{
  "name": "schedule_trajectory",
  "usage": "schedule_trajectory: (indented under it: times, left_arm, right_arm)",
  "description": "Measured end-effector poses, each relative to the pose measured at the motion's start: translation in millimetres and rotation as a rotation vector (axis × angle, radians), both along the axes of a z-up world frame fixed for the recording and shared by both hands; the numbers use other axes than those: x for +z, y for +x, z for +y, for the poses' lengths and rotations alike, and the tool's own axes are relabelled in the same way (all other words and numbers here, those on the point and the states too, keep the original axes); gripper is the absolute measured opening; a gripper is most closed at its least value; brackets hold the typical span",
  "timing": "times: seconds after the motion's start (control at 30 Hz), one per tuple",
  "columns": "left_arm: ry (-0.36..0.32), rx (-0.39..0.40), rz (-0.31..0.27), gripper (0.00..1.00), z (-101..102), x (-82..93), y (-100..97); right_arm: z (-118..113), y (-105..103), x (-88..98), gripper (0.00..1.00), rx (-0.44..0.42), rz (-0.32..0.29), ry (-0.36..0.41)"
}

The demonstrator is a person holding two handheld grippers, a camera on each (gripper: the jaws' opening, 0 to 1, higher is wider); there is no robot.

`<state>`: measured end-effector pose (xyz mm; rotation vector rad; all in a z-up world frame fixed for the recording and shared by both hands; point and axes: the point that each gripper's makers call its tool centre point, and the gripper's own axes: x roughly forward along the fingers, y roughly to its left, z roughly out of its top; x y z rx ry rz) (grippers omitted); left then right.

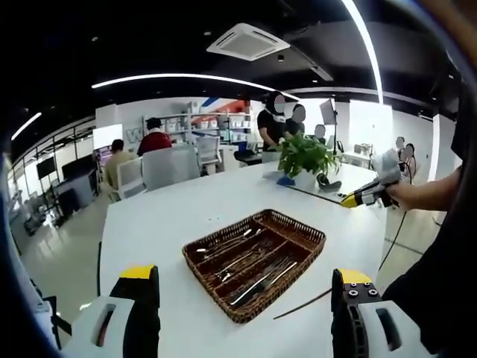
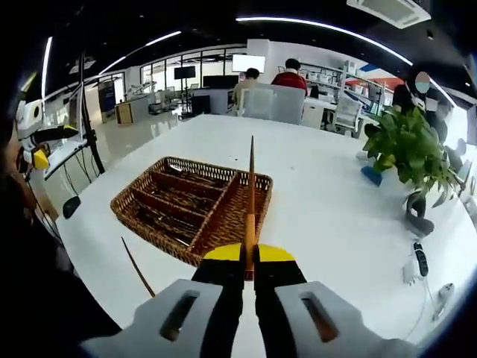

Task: Arrange the knives, forks, and spoons in their matching storage slots by inserting each utensil handle-first until every utensil is classified and aligned in the correct compartment

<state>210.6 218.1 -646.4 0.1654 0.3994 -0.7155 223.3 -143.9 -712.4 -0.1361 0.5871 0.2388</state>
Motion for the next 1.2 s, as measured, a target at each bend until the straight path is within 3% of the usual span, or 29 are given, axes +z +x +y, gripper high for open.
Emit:
schedule_trajectory:
  times: [0.43,0.93,1.2]
  left_arm:
    - [-0.030,0.023,-0.004,1.00,15.5,-11.4,4.3]
    - [-0.010,0.040,-0.015,1.00,39.1,5.4,16.4]
    - [-0.008,0.059,-0.021,1.00,50.1,8.6,23.2]
  right_arm:
    - [14.2,27.9,-1.7,0.01,-0.008,-0.001,-0.006]
    - [31.7,76.6,2.9,0.01,0.000,-0.023,-0.024]
    - [34.8,86.6,0.3,0.01,-0.008,-0.023,-0.018]
